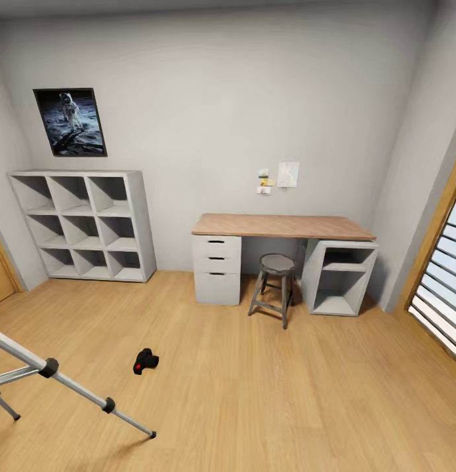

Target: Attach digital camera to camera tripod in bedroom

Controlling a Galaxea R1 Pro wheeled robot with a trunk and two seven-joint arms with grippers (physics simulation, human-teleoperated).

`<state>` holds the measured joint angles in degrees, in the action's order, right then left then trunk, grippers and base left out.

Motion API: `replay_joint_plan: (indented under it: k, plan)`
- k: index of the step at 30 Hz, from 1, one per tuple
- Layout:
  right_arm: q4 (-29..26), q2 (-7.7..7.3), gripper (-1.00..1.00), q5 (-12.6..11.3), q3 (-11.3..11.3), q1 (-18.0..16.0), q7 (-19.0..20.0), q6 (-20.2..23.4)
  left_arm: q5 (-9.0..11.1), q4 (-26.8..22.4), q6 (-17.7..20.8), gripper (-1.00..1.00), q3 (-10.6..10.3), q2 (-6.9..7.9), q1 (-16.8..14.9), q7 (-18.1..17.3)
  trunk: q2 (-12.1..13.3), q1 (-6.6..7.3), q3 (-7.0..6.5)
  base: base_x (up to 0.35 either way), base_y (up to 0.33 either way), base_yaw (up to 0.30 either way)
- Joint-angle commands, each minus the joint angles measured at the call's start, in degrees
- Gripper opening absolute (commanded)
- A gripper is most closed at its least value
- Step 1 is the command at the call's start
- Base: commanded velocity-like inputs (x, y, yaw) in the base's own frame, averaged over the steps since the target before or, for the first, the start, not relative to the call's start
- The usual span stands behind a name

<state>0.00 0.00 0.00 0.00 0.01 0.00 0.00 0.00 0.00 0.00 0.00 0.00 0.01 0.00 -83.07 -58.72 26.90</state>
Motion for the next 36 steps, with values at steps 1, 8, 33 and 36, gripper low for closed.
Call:
replay_joint_plan:
  k: [1,8,33,36]
  plan:
    - [-0.33,0.33,1.00,0.21,0.27,-0.34,0.11,-0.33,0.22,-0.33,0.12,1.00,0.18,0.33,0.33,-0.33,-0.01,0.00,0.03,0.000,0.000,0.000]
    - [-1.41,0.83,1.00,0.20,0.29,-2.01,0.09,-0.44,0.21,-1.03,0.20,1.00,0.18,0.71,0.62,-0.63,-0.01,0.00,0.03,0.000,0.000,0.000]
    - [-1.41,0.83,1.00,0.20,0.29,-2.01,0.09,-0.44,0.21,-1.03,0.20,1.00,0.18,0.71,0.62,-0.63,-0.01,0.00,0.03,0.000,0.000,0.000]
    - [-1.41,0.83,1.00,0.20,0.29,-2.01,0.09,-0.44,0.21,-1.03,0.20,1.00,0.18,0.71,0.62,-0.63,-0.01,0.00,0.03,0.000,0.000,0.000]
